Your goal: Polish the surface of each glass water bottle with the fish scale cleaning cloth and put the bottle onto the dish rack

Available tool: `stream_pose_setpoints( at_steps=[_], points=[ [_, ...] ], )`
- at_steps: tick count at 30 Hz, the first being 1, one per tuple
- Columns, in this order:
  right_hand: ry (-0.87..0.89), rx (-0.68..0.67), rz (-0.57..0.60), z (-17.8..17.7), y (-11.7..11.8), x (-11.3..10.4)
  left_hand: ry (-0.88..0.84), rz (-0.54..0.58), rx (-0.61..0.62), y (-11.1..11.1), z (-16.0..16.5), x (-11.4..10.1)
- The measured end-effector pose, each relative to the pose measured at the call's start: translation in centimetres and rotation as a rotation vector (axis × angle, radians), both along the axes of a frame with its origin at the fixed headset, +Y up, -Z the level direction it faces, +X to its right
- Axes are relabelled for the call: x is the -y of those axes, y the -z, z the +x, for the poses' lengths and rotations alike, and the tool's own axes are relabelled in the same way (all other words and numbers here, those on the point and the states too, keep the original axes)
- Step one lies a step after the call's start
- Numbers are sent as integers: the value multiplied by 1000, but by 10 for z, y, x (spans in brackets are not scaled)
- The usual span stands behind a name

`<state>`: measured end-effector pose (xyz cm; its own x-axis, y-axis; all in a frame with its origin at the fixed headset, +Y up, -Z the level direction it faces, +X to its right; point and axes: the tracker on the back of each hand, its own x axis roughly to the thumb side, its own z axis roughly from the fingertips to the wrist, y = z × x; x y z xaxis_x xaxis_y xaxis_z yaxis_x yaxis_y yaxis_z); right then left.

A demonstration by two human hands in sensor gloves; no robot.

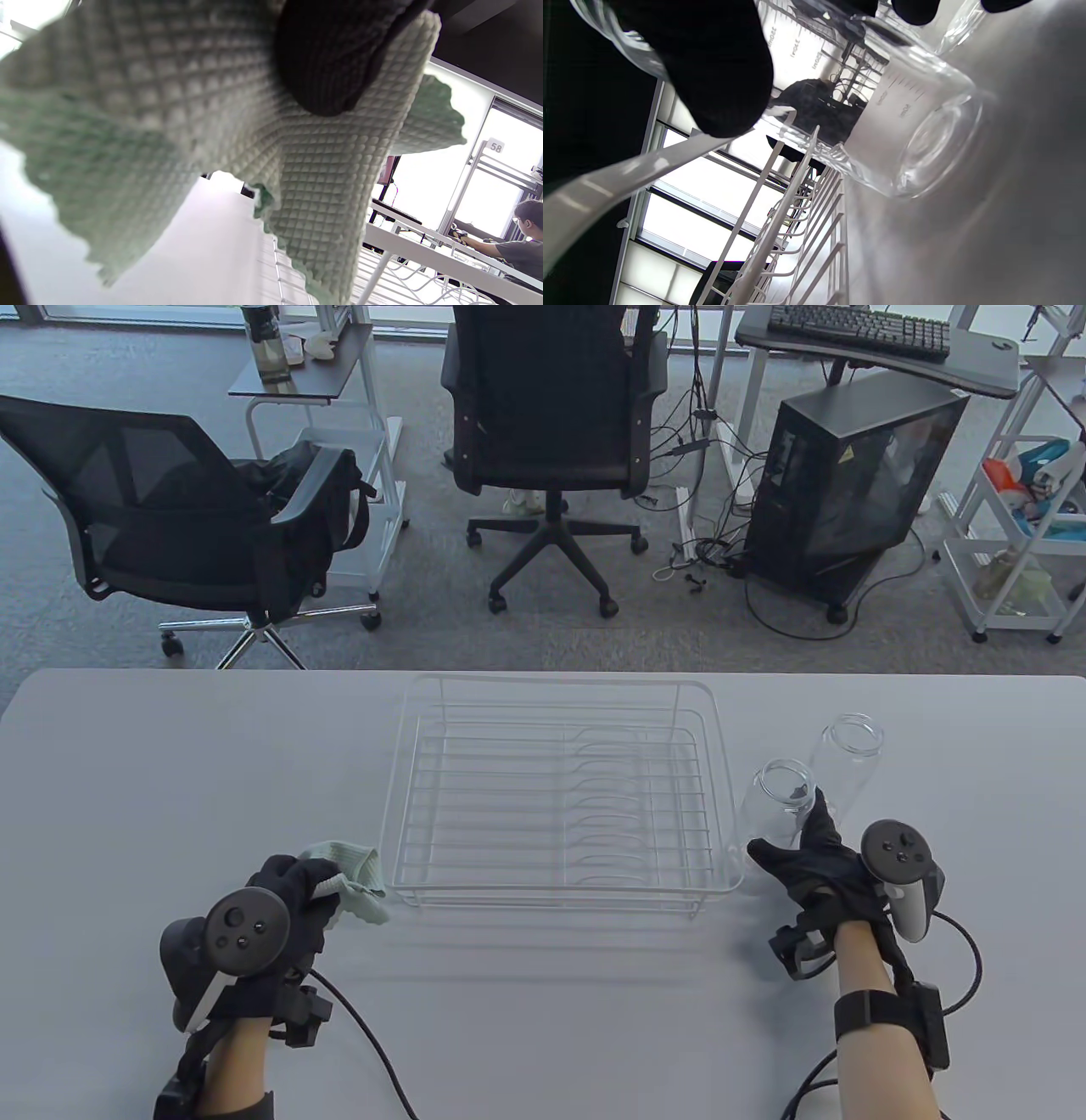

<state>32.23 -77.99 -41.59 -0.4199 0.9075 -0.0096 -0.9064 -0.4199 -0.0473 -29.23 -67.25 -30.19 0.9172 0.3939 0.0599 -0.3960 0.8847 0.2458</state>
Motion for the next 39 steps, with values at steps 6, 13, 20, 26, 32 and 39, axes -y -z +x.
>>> stream_pose_setpoints(
  at_steps=[6, 13, 20, 26, 32, 39],
  points=[
    [-76, 71, 71, -1, -1, -5, -1, -8, -3, -1, -1, 0],
    [-74, 36, 67, -2, -2, -6, 3, -18, 1, -1, 0, 0],
    [-79, 57, 117, -1, -9, -8, 2, -14, 2, -2, 0, 1],
    [-44, 94, 198, 8, -25, -18, -28, 17, 0, -5, -2, -5],
    [52, 132, 278, 13, -49, -37, -96, 62, 32, -2, 7, -12],
    [68, 96, 353, -5, -73, -70, -131, 195, 130, 5, 43, -49]
  ],
)
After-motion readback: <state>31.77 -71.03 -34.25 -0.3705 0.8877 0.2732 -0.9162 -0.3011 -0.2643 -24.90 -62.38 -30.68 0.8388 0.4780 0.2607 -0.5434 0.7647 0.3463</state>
